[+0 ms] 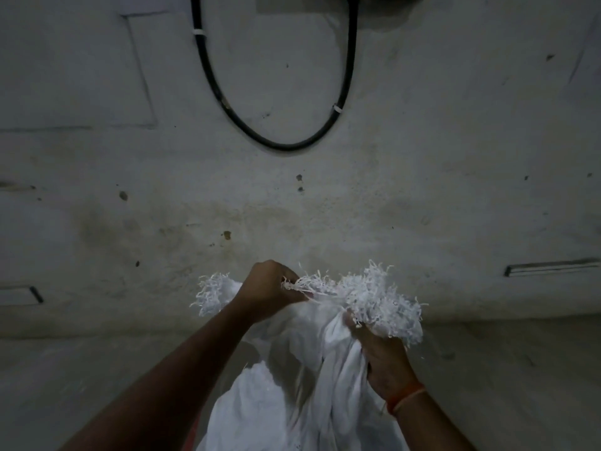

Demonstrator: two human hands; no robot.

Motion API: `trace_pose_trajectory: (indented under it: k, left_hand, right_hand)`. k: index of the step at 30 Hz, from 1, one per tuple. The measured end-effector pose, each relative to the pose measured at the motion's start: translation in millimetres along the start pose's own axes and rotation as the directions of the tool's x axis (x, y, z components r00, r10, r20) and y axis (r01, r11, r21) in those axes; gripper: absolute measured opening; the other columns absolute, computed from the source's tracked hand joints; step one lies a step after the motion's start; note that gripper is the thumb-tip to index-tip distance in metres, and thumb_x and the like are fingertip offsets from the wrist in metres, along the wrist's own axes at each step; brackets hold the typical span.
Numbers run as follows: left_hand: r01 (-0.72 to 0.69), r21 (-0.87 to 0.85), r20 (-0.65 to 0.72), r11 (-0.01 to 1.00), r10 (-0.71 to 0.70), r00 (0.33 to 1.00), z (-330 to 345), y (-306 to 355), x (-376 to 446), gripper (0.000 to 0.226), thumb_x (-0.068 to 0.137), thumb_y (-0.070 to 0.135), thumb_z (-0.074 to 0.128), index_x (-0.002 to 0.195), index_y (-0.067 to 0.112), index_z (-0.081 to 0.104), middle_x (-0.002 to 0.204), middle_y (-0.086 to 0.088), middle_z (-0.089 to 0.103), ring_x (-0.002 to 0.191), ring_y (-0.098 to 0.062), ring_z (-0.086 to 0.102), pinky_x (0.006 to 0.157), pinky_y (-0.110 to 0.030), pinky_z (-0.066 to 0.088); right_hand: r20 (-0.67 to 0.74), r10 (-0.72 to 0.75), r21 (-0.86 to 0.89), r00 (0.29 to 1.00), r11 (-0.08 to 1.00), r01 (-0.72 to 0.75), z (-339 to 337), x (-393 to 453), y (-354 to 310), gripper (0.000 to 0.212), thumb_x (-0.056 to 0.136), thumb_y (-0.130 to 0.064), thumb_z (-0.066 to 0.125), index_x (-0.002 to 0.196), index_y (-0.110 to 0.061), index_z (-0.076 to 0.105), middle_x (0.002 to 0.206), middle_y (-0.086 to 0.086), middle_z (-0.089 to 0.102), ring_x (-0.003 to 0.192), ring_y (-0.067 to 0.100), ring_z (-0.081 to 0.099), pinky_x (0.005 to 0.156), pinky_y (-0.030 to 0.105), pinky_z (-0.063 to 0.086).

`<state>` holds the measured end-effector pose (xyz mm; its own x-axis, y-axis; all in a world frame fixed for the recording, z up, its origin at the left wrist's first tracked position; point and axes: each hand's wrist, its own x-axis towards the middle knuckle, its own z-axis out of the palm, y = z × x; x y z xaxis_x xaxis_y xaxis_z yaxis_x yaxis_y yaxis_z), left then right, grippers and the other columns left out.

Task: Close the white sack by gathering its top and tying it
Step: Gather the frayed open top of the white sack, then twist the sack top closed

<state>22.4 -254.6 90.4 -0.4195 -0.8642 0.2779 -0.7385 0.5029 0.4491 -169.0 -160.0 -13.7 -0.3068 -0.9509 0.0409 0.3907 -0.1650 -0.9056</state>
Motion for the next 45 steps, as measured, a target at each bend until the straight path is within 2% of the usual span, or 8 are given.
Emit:
trace_pose_trajectory:
  k: [6,11,16,20,26,34,37,45]
  left_hand:
    - [-0.073,-0.024,0.031,0.997,0.074,0.997,16.9,14.9,9.7,0.023,0.061,0.027,0.072,0.074,0.009,0.079,0.071,-0.009,0.077,0.066,-0.019,0.074,0.064,-0.036,0.058]
    - [-0.203,-0.011,0.018,0.979,0.203,0.979,14.7,10.7,3.7,0.031,0.063,0.023,0.064,0.088,0.015,0.081,0.090,-0.004,0.080,0.083,-0.016,0.074,0.077,-0.031,0.058]
    - [-0.245,0.159,-0.426,0.956,0.291,0.857,14.6,-2.7,-51.1,0.048,0.080,0.037,0.079,0.123,0.020,0.067,0.134,0.000,0.061,0.130,-0.016,0.050,0.112,-0.032,0.037]
    - [-0.033,-0.072,-0.716,0.997,-0.029,0.698,42.8,-10.9,-97.7,0.060,0.073,0.036,0.084,0.123,0.009,0.062,0.142,-0.009,0.051,0.136,-0.025,0.045,0.111,-0.040,0.038]
    - [0.199,-0.689,-0.331,0.697,-0.547,0.769,76.7,-21.0,-108.1,0.107,0.061,0.064,0.084,0.148,0.033,0.028,0.154,0.006,0.034,0.142,-0.017,0.037,0.116,-0.050,0.039]
    - [0.186,-0.766,-0.011,0.616,-0.301,0.953,52.2,-0.5,-44.9,0.006,0.083,0.026,0.079,0.084,0.021,0.076,0.077,0.003,0.077,0.071,-0.011,0.070,0.068,-0.031,0.056]
    - [0.199,-0.762,-0.036,0.617,-0.347,0.937,58.4,15.9,-25.6,0.013,0.077,0.015,0.063,0.067,0.018,0.072,0.057,0.007,0.068,0.053,-0.003,0.060,0.056,-0.023,0.047]
    - [0.249,-0.825,0.047,0.507,-0.377,0.925,51.4,30.0,7.6,0.025,0.088,0.010,0.059,0.110,0.004,0.070,0.110,-0.010,0.072,0.094,-0.023,0.068,0.079,-0.033,0.056]
  right_hand:
    - [0.281,0.010,-0.263,0.960,0.963,0.067,29.2,13.1,5.4,0.067,0.063,-0.039,0.090,0.124,-0.026,0.066,0.129,-0.015,0.066,0.126,0.009,0.057,0.113,0.031,0.036]
    - [0.127,-0.081,-0.274,0.989,0.955,0.114,30.8,29.2,17.2,0.047,0.092,-0.013,0.066,0.137,-0.016,0.054,0.145,-0.003,0.051,0.137,0.016,0.043,0.114,0.026,0.028]
    - [-0.006,-0.078,-0.210,0.997,0.975,0.075,27.8,34.0,23.5,0.030,0.095,-0.005,0.059,0.123,-0.015,0.062,0.130,0.000,0.061,0.127,0.022,0.053,0.116,0.041,0.034]
    - [0.049,-0.099,-0.297,0.994,0.949,0.109,29.2,27.1,23.9,0.030,0.088,-0.025,0.060,0.116,-0.019,0.064,0.131,0.002,0.060,0.127,0.022,0.052,0.118,0.046,0.030]
    - [-0.026,-0.104,-0.166,0.994,0.981,0.098,18.0,30.0,37.3,0.044,0.083,-0.028,0.077,0.124,-0.017,0.067,0.135,0.002,0.063,0.130,0.022,0.055,0.115,0.050,0.034]
    - [-0.010,0.091,-0.158,0.996,0.983,-0.091,16.7,31.4,36.7,0.043,0.081,-0.032,0.075,0.117,-0.008,0.069,0.127,0.014,0.067,0.116,0.029,0.063,0.104,0.049,0.046]
    - [0.002,0.185,-0.168,0.983,0.969,-0.182,16.1,33.0,35.1,0.069,0.049,-0.048,0.088,0.105,-0.011,0.072,0.121,0.018,0.069,0.109,0.033,0.066,0.101,0.054,0.049]
    - [0.175,-0.103,-0.157,0.979,0.979,0.131,39.2,40.0,-14.7,0.056,0.072,-0.024,0.085,0.124,-0.018,0.067,0.127,-0.007,0.068,0.121,0.010,0.061,0.110,0.036,0.043]
